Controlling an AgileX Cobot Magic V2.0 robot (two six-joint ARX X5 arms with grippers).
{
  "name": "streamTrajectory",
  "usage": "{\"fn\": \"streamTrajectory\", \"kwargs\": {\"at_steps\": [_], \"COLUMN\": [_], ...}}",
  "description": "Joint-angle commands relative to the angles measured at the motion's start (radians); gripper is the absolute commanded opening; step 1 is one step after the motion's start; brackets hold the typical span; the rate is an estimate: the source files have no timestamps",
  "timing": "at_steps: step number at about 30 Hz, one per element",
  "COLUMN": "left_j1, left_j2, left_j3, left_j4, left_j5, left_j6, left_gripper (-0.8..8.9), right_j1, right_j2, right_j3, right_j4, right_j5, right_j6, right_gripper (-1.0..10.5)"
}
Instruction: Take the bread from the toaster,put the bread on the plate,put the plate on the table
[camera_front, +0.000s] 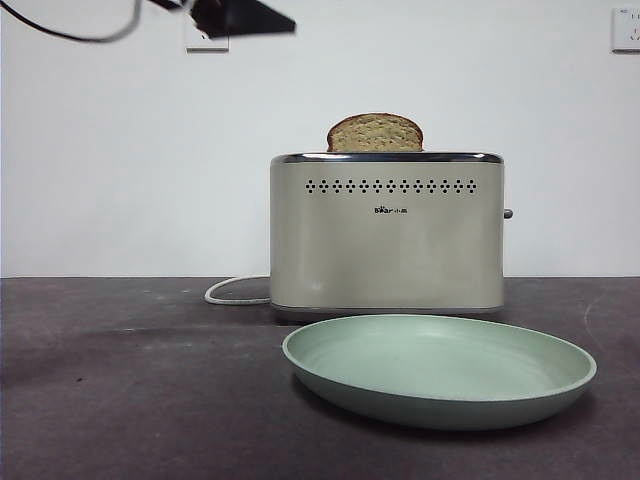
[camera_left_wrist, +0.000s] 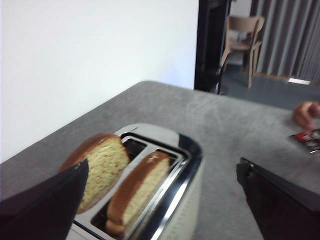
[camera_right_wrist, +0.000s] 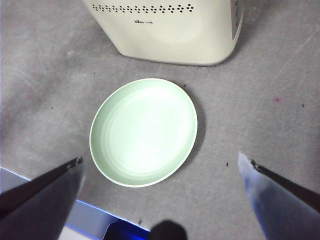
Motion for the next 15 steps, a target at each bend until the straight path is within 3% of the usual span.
{"fn": "streamTrajectory", "kwargs": {"at_steps": [1, 15], "left_j1": [-0.015, -0.035], "left_j2": [0.076, 0.274], "left_j3": [0.035, 0.064], "left_j4": [0.005, 0.089], "left_j5": [-0.021, -0.056], "left_j6": [0.056, 0.082], "left_gripper": [4.98, 4.96], "right_j1": [0.002, 0.002], "right_j2": [-0.001, -0.001], "right_j3": [0.002, 0.002], "right_j4": [0.008, 0.007], "right_j5": [-0.003, -0.004], "right_j6": [-0.004, -0.004], "right_gripper": [5.4, 5.4]}}
